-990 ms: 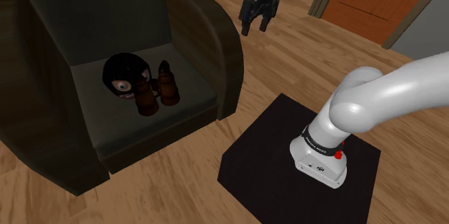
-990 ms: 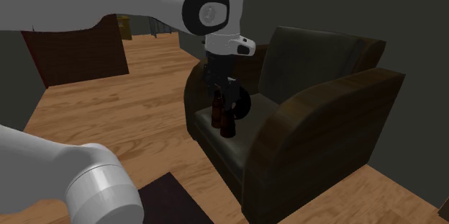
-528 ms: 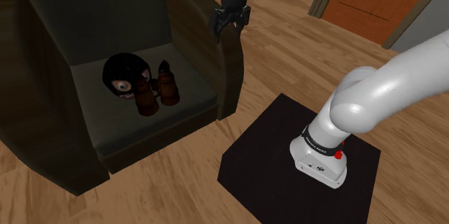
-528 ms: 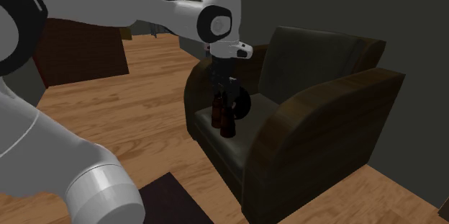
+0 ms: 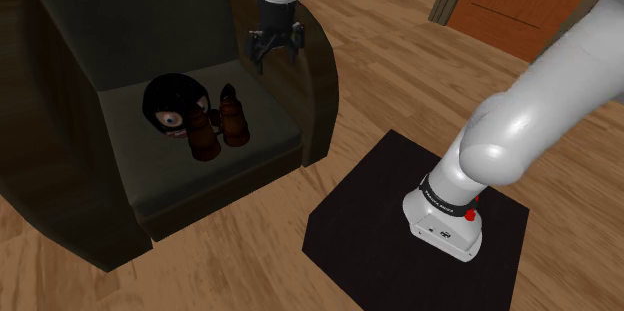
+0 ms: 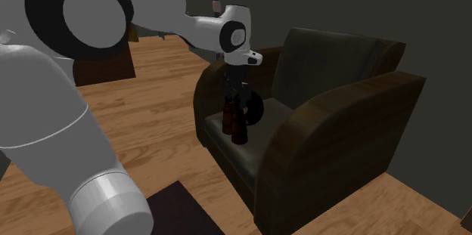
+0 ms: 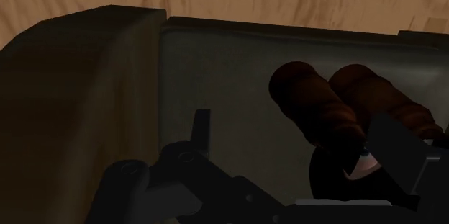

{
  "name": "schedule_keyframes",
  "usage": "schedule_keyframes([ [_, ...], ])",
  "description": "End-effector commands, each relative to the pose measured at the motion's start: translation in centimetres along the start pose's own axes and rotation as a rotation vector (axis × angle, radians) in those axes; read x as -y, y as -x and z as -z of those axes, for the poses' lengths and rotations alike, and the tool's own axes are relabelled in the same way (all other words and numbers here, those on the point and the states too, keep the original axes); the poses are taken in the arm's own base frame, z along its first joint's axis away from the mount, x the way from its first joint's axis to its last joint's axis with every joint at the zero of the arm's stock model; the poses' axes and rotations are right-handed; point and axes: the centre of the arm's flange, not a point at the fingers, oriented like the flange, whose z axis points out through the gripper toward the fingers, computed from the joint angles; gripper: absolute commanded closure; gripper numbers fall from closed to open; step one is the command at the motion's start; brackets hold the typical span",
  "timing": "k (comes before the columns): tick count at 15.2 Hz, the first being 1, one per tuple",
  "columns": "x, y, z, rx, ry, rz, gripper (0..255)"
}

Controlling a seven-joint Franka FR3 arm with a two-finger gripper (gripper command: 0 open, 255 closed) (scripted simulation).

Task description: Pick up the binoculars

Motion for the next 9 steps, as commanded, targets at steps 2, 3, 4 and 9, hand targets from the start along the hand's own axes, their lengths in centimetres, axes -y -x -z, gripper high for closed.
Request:
schedule_keyframes([
  [2, 3.2, -2.5, -1.8, -0.001, 0.013, -0.011, 0],
  [3, 4.2, -3.3, -2.4, -0.002, 0.018, -0.015, 0],
  [4, 5.1, -4.1, -3.0, -0.002, 0.023, -0.018, 0],
  [9, 9.8, -8.0, -6.0, -0.005, 0.046, -0.035, 0],
])
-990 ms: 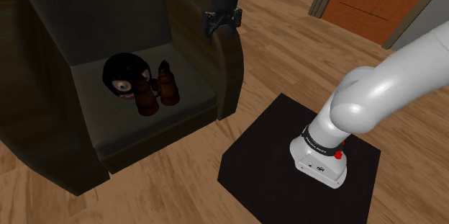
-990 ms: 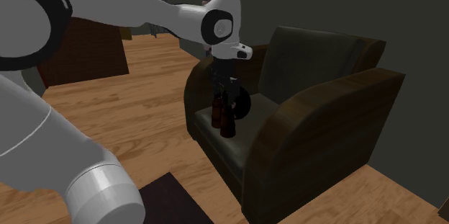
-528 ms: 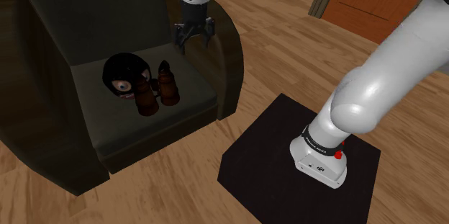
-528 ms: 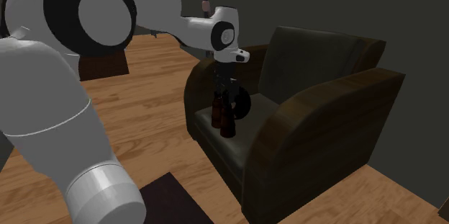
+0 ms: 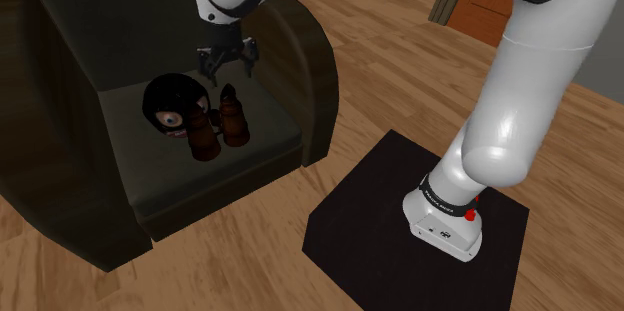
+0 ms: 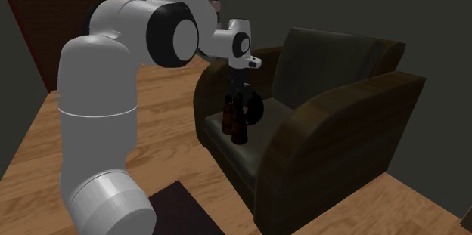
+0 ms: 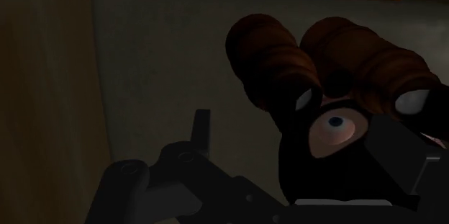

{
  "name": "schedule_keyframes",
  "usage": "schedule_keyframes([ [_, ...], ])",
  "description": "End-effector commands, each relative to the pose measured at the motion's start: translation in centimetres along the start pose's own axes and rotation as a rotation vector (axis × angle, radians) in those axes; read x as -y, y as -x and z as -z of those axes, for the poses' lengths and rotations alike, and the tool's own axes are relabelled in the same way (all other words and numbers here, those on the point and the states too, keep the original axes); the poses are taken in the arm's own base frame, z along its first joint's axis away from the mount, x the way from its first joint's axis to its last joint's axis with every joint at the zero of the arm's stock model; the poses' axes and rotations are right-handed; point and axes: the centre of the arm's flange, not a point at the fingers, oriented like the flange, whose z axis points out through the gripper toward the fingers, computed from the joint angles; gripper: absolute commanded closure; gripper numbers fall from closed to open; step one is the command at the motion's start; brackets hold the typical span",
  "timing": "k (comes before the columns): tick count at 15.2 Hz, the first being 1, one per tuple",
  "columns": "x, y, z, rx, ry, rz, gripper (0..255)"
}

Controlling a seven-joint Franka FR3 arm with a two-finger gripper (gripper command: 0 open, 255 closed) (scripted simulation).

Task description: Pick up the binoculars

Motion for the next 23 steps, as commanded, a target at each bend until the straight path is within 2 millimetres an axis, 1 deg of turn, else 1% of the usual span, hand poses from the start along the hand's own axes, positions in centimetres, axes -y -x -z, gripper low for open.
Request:
schedule_keyframes([
  [1, 1.6, -1.3, -1.2, -0.001, 0.009, -0.008, 0],
  [8, 1.7, -1.3, -4.9, -0.001, 0.009, -0.008, 0],
  [10, 1.7, -1.3, -5.2, -0.001, 0.009, -0.008, 0],
  [11, 1.7, -1.3, -5.2, -0.001, 0.009, -0.008, 255],
  [20, 1.7, -1.3, -5.2, -0.001, 0.009, -0.008, 255],
  [23, 1.7, -1.3, -3.6, -0.001, 0.009, -0.008, 255],
])
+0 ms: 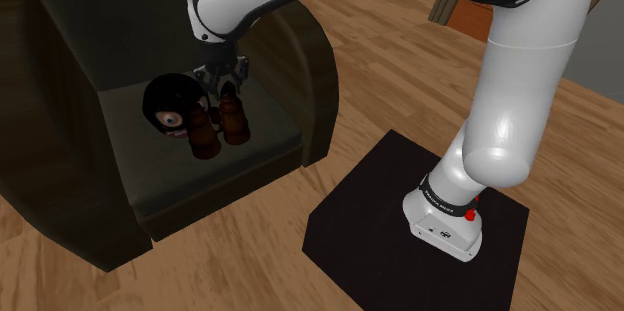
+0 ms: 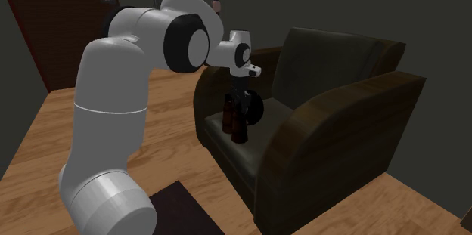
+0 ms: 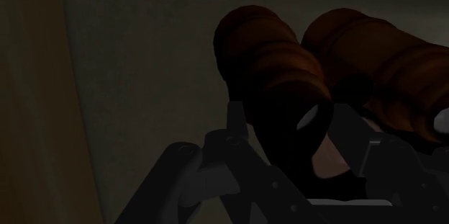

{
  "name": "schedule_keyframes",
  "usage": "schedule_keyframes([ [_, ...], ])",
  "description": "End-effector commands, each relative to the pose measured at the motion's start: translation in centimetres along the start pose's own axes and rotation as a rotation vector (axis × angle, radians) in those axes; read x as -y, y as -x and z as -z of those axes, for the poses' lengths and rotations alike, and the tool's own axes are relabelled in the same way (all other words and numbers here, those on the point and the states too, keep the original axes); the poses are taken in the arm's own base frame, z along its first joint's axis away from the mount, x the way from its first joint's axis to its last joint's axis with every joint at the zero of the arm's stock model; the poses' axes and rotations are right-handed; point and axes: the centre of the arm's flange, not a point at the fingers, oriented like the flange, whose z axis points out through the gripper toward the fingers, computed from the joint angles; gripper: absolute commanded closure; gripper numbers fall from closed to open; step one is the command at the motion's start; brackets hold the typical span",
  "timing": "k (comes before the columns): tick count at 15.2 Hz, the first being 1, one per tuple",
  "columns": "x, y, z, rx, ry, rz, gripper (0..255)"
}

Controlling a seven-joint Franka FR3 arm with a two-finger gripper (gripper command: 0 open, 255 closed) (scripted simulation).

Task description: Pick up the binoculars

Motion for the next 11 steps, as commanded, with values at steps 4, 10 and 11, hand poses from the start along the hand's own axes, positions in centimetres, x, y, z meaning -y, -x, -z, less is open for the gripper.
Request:
schedule_keyframes([
  [4, 0.0, 0.0, 2.7, -0.001, -0.001, 0.000, 255],
  [10, -0.1, 0.0, 5.9, -0.001, -0.001, 0.000, 255],
  [11, -0.1, 0.0, 6.4, -0.001, -0.001, 0.000, 255],
])
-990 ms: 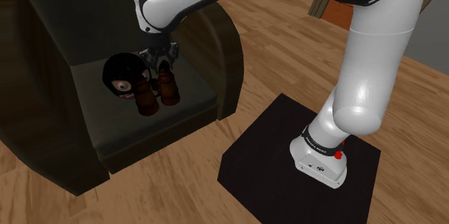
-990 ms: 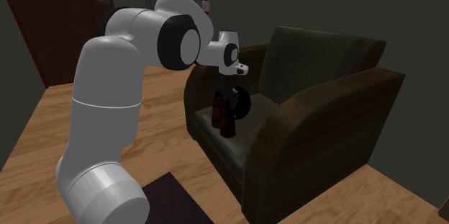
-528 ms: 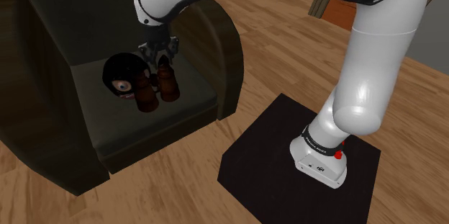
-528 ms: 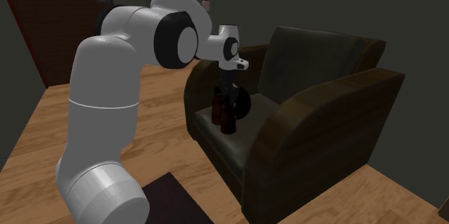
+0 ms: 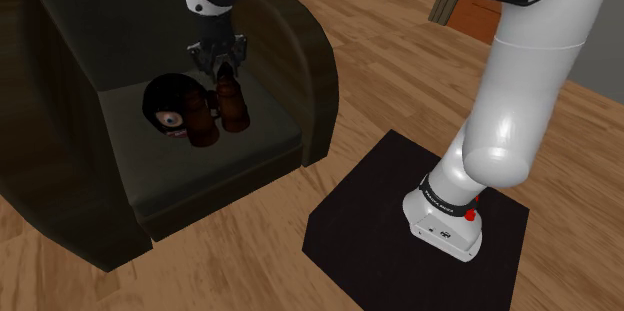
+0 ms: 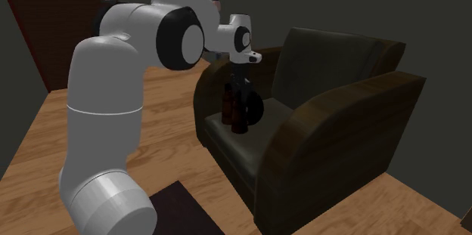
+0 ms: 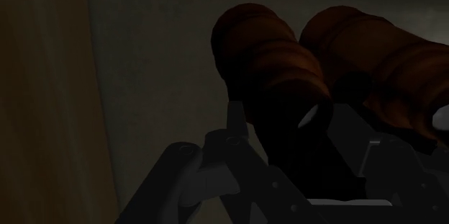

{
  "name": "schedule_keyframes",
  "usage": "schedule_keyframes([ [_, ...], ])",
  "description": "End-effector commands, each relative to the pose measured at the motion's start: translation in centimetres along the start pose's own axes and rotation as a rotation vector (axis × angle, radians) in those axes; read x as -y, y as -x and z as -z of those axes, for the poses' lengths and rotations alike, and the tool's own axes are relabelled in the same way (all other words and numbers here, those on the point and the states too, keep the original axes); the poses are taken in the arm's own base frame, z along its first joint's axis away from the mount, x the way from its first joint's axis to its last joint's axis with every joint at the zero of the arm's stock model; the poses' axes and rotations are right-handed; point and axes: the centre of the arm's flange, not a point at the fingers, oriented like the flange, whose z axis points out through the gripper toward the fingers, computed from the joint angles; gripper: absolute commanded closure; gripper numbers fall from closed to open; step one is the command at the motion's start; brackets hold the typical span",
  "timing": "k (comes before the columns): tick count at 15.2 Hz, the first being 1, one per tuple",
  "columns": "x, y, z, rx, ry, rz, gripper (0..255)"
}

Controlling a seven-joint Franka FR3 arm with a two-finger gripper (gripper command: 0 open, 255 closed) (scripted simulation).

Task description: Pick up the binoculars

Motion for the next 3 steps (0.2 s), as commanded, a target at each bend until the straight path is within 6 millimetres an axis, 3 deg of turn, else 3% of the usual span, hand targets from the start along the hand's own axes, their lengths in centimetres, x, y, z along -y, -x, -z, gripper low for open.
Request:
schedule_keyframes([
  [1, 0.03, 0.00, 1.22, -0.002, -0.001, 0.000, 255],
  [3, 0.02, 0.00, 1.30, -0.002, -0.001, 0.000, 255],
])
